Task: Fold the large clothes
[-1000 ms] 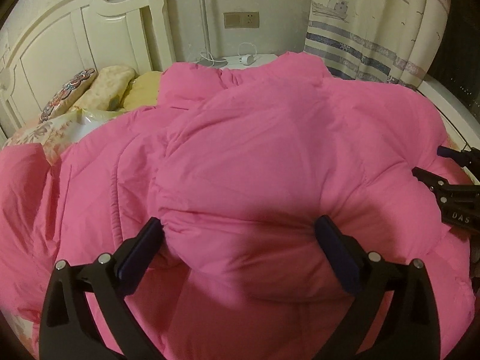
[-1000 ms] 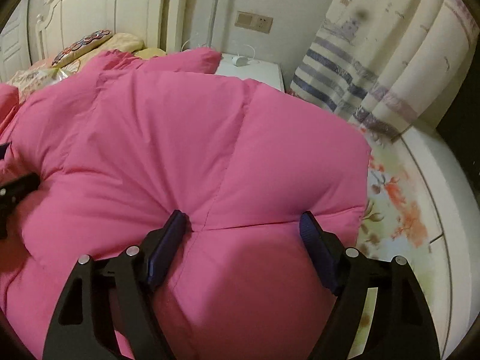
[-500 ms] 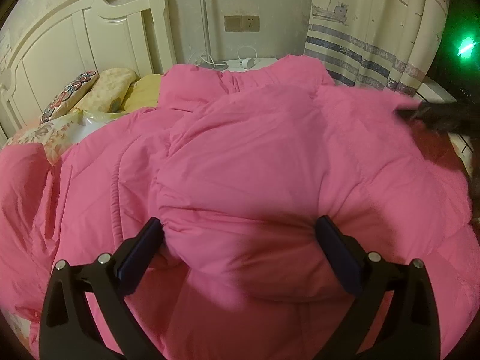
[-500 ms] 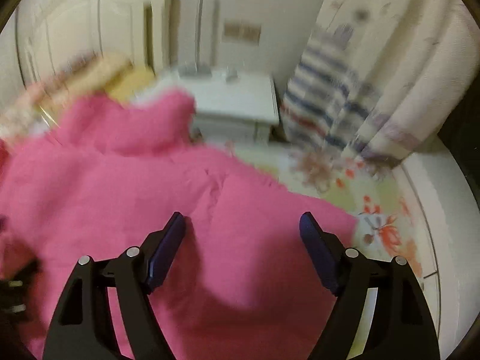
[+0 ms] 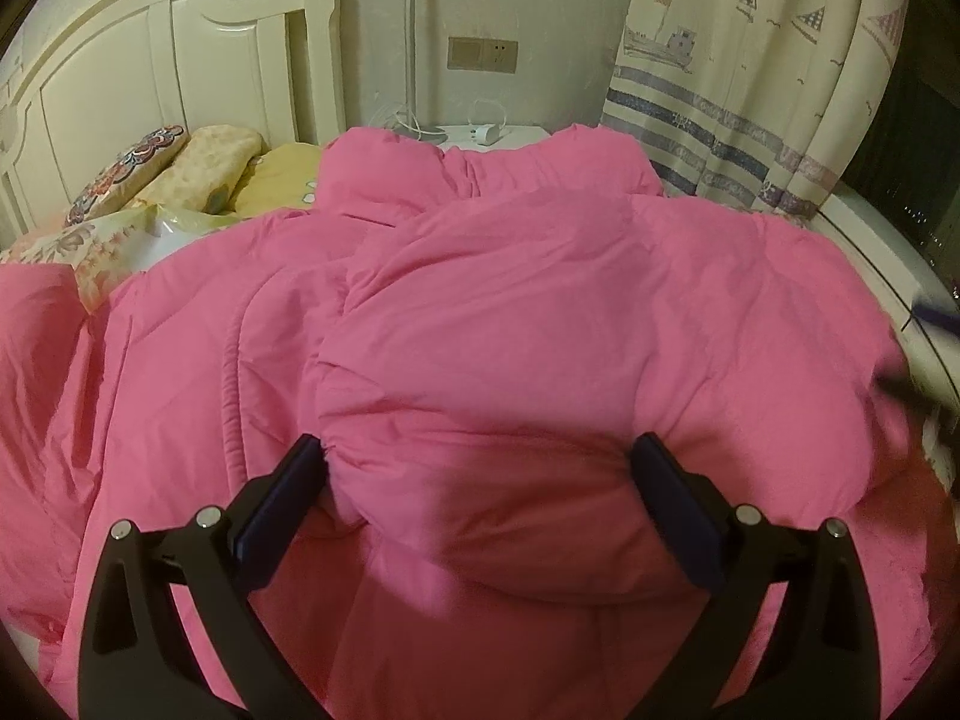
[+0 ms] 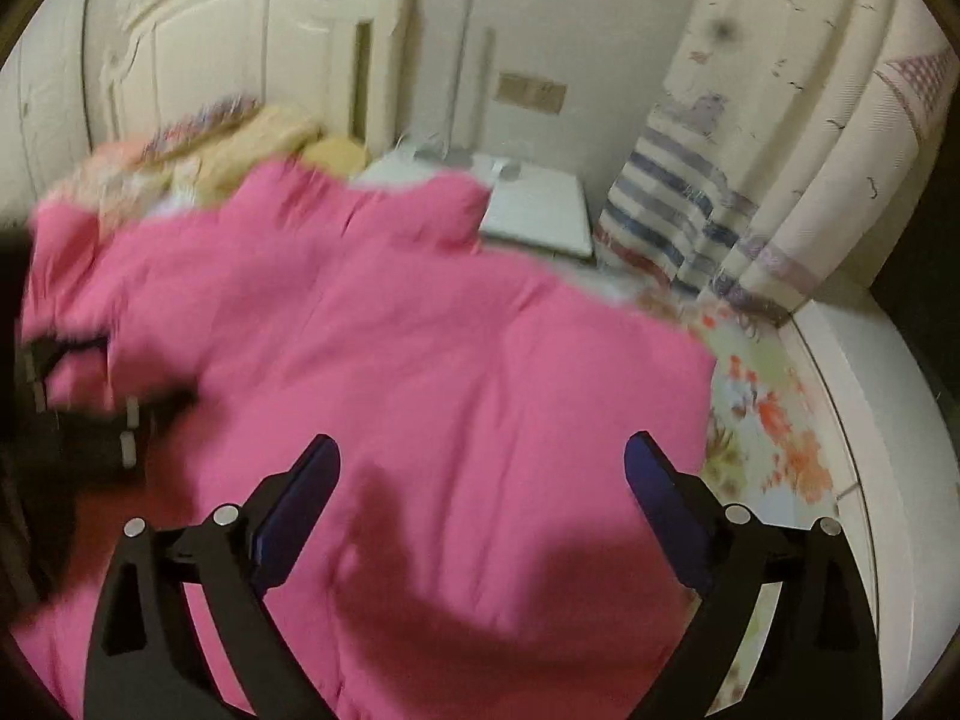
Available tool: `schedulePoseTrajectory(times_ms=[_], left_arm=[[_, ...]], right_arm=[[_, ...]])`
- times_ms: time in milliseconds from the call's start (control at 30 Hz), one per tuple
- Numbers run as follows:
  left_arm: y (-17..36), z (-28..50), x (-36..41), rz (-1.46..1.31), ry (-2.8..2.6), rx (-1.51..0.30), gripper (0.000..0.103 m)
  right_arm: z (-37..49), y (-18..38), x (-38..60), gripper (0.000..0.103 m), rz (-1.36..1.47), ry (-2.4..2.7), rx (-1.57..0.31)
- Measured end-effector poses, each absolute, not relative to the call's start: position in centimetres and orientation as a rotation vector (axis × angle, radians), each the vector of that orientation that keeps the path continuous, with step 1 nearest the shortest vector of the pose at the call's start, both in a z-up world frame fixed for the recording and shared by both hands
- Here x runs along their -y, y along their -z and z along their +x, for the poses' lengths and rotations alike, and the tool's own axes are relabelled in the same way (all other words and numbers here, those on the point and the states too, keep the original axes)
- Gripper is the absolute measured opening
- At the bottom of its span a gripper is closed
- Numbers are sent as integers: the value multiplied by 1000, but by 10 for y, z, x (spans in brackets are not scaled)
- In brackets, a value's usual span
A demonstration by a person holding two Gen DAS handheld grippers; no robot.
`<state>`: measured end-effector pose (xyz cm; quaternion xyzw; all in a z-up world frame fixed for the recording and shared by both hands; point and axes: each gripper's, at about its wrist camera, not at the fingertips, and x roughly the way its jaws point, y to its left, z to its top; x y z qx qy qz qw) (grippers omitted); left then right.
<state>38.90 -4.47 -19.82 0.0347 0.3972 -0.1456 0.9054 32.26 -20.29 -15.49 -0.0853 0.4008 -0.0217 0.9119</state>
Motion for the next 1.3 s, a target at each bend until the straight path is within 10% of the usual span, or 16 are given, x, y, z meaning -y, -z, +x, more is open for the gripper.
schedulePoseTrajectory(times_ms=[267,733,1000,1100,1300], left_arm=[[150,337,-23,-241,254,-613,100],[157,239,-413,-985,-378,-455,95],[175,282,-449,-1055,-280,-489,72],[175,312,-432,-1055,-209,-533,11],[86,318,-330,-812,-124,-360,5]], right_arm=[[321,200,205,96,-185,58,-834],[283,160,244,96,71,65,-536],[289,166,257,96,134,67,-557],[287,166,256,96,140,67,-554],[282,165,264,96,187,66,-529]])
